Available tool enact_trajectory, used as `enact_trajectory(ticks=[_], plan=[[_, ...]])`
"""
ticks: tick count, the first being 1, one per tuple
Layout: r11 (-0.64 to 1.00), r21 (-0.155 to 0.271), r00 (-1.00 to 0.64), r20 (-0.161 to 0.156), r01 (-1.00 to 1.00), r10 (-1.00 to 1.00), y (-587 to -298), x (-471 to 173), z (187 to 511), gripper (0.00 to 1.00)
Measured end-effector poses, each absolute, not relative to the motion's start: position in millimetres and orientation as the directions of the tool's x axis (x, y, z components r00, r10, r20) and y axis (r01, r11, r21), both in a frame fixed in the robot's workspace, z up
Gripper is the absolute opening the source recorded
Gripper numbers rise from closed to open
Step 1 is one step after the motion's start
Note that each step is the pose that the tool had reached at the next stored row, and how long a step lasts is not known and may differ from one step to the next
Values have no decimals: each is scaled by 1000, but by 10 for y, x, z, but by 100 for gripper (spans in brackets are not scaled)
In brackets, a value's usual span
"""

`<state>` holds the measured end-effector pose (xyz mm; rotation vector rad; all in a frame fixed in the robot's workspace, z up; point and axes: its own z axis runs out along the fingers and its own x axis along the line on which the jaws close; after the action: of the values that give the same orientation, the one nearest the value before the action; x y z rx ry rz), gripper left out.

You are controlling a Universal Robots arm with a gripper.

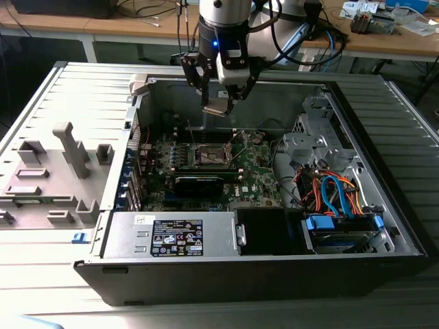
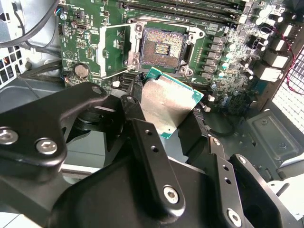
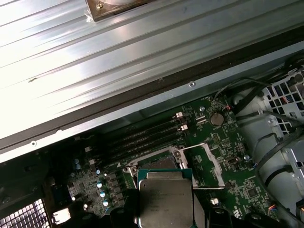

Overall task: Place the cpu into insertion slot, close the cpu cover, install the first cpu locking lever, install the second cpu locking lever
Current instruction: 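Place the cpu into insertion slot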

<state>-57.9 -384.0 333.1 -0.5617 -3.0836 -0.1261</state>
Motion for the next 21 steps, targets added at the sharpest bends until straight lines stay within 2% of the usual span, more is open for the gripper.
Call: enact_trajectory(ticks=[21], plan=[[920, 78, -923, 19, 385, 384, -3840, -579, 3330, 55]])
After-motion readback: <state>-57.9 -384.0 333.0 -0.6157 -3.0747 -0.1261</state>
